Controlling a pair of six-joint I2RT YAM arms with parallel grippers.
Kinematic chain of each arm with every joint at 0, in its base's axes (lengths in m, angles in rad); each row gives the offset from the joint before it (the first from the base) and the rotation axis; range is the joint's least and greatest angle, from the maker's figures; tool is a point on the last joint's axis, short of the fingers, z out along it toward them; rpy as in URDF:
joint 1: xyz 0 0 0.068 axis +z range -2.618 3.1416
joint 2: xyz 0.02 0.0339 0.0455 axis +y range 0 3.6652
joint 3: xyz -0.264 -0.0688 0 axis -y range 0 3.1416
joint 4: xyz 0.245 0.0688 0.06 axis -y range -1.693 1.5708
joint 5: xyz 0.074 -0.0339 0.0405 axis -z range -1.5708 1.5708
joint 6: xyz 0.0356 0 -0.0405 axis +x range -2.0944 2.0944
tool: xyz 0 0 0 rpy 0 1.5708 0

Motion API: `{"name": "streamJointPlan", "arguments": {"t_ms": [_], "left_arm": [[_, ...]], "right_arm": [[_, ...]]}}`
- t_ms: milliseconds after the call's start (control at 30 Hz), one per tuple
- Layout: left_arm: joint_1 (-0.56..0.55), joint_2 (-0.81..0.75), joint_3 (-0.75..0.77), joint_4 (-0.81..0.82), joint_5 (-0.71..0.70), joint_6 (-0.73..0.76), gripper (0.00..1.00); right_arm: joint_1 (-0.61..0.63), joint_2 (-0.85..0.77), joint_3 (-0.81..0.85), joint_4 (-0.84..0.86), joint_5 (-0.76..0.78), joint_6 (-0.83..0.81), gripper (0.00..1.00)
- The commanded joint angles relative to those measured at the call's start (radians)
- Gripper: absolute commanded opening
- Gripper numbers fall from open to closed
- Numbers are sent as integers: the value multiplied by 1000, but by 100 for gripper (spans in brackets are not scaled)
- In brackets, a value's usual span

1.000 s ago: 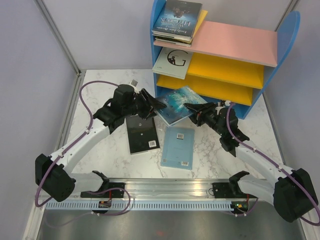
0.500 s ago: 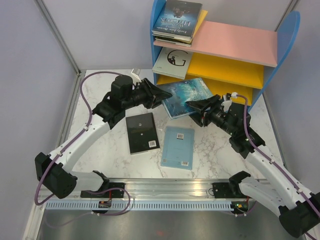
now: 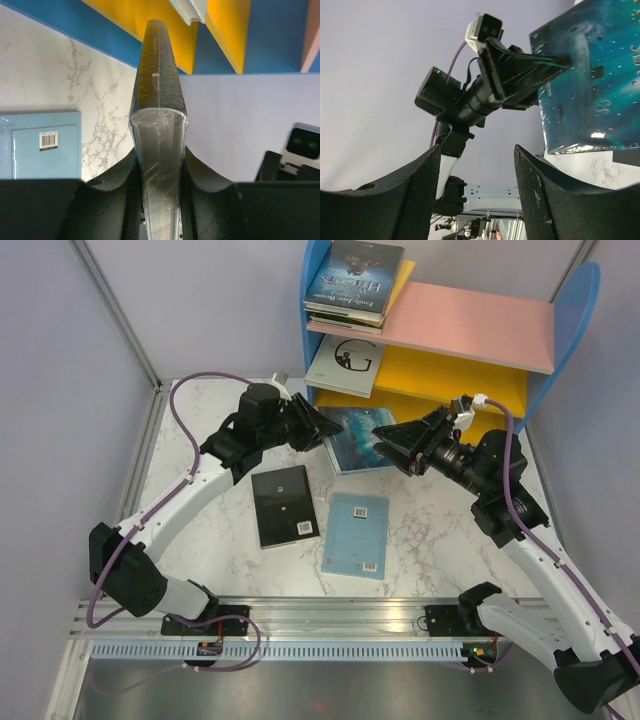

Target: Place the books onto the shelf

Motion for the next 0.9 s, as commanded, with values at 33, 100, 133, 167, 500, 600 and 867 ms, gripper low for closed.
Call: {"name": "streamJointPlan", "arguments": {"t_ms": [33, 100, 133, 167, 500, 600, 867], "left_arm": [[34, -4, 101, 256, 53, -14, 2], [44, 0, 98, 320, 98, -27, 2], [47, 5, 98, 336, 127, -35, 2], [57, 6, 91, 366, 147, -46, 2], [83, 152, 217, 540, 475, -136, 2], [84, 146, 206, 476, 484, -116, 2], [84, 112, 143, 516, 465, -124, 2]], "right_arm": [[-23, -4, 29, 43, -50, -38, 65], [-30, -3, 34, 43, -67, -44, 64], [-38, -3, 39, 17, -72, -47, 64], [-43, -3, 40, 16, -76, -50, 64], [-92, -6, 19, 3, -132, -46, 63], [-104, -4, 14, 3, -148, -43, 63], [-141, -10, 9, -4, -199, -46, 62]]}}
